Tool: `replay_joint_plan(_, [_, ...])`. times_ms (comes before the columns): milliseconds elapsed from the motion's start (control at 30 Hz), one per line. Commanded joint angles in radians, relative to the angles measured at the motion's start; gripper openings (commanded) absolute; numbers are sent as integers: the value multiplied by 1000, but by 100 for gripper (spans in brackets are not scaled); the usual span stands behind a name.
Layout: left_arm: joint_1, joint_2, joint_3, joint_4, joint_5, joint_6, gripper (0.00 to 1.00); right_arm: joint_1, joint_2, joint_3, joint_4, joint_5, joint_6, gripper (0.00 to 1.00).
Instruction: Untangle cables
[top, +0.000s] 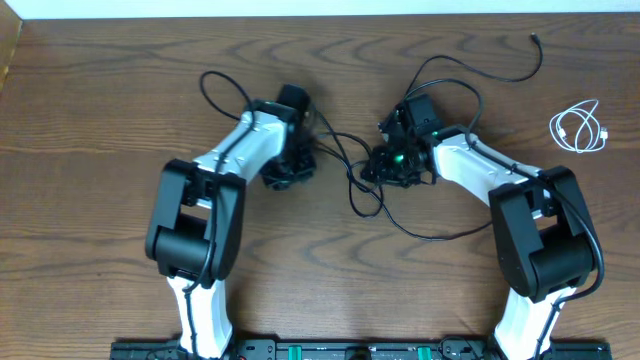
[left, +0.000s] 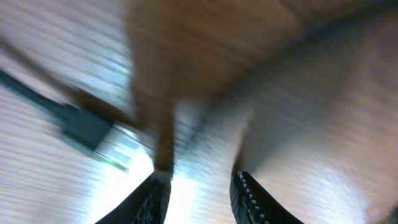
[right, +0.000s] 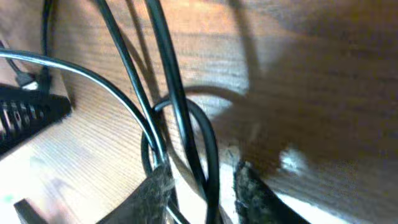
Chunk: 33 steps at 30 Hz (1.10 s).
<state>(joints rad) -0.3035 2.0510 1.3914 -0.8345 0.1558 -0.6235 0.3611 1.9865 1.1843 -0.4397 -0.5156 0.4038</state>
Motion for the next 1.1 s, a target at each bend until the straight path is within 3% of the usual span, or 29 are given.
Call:
replay_joint_plan(0, [49, -14, -2, -17, -48, 37, 37, -23, 7, 12, 1, -113, -140, 43])
replay_joint_plan(233, [77, -75, -2, -43, -37, 89, 36, -71, 2, 16, 3, -223, -191, 48])
replay_joint_plan(333, [70, -196, -2, -31, -35, 92, 37, -97, 2, 16, 15, -346, -234, 52])
replay_joint_plan(500, [34, -339, -2, 9, -14, 90, 39, -130, 2, 16, 18, -354, -233, 54])
replay_joint_plan(833, [-108, -286, -2, 92, -14, 35, 41, -163, 2, 15, -22, -230, -145, 38])
replay_joint_plan(1067, [-229, -233, -2, 89, -8, 99, 45, -185, 2, 15, -64, -93, -93, 38])
